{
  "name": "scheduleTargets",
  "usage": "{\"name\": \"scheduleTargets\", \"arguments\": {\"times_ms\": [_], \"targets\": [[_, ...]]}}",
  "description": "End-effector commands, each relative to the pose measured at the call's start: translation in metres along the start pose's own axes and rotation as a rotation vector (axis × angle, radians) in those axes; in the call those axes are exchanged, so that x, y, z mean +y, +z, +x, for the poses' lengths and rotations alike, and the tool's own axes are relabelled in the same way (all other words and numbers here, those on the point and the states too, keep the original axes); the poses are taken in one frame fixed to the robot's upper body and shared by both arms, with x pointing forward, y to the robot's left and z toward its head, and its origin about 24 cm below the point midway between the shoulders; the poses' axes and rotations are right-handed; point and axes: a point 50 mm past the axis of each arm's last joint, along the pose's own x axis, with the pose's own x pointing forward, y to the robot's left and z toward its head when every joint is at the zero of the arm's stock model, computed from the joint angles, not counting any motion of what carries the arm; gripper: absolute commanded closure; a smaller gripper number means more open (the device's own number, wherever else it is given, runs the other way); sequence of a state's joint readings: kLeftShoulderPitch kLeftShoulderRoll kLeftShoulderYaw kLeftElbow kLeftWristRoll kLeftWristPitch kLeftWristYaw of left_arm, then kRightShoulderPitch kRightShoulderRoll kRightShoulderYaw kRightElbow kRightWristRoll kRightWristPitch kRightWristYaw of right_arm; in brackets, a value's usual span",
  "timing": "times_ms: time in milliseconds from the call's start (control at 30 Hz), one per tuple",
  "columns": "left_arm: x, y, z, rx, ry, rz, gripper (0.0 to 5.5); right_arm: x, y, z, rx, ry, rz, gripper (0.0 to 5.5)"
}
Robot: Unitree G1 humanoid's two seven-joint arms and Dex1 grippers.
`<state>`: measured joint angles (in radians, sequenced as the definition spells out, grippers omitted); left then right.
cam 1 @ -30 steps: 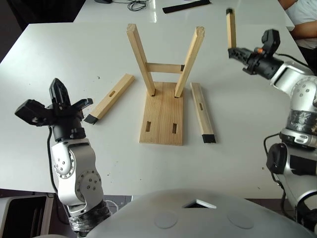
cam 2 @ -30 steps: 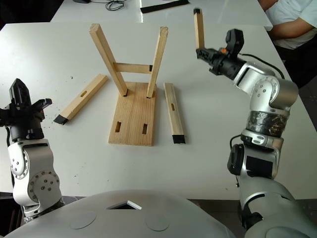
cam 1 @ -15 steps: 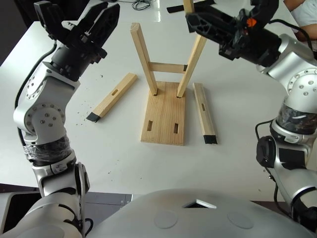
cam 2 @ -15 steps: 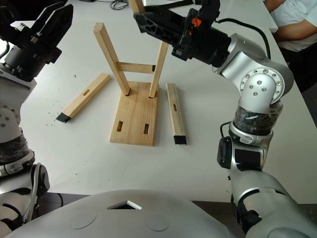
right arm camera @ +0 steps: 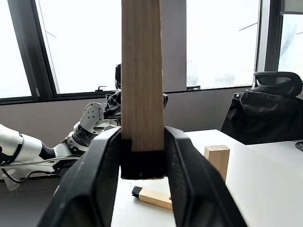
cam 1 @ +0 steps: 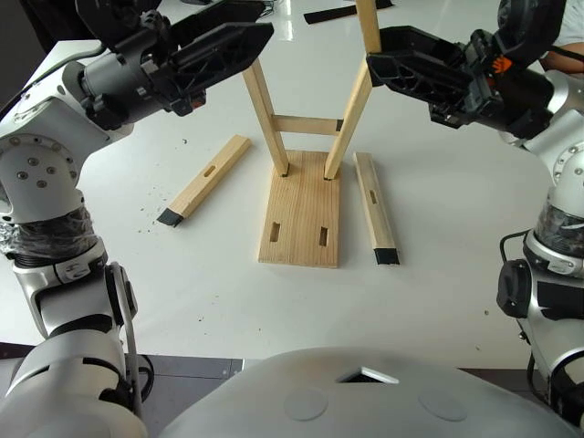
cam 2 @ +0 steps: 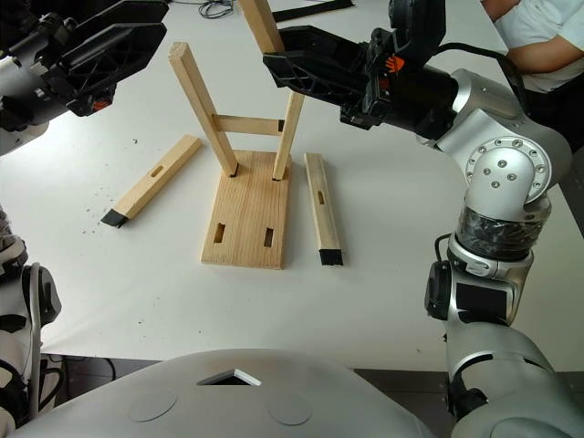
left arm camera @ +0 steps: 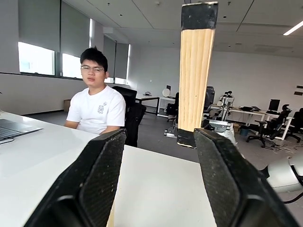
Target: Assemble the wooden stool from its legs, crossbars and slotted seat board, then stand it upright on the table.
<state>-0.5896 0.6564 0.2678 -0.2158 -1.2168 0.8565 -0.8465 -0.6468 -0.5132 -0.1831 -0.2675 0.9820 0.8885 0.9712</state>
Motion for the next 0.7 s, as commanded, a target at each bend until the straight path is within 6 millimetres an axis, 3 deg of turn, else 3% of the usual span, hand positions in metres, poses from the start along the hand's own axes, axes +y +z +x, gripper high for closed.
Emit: {"name": "scheduleTargets", "arguments": {"times_ms": [33,333,700], "targets": [[-0.01,-0.002,0.005,-0.032,-0.008,-0.005,2.55,-0.003,0.008,0.009,0.079,0.09,-0.006,4.2],[-0.026,-0.022,0.014,-0.083,0.01,-0.015,2.34,-0.015,0.005,0.021,0.189,0.22,0.016,4.2],[-0.036,-0.021,0.018,-0.09,-0.054,0.024,2.34,-0.023,-0.003,0.017,0.317,0.276,0.028,4.2]]}}
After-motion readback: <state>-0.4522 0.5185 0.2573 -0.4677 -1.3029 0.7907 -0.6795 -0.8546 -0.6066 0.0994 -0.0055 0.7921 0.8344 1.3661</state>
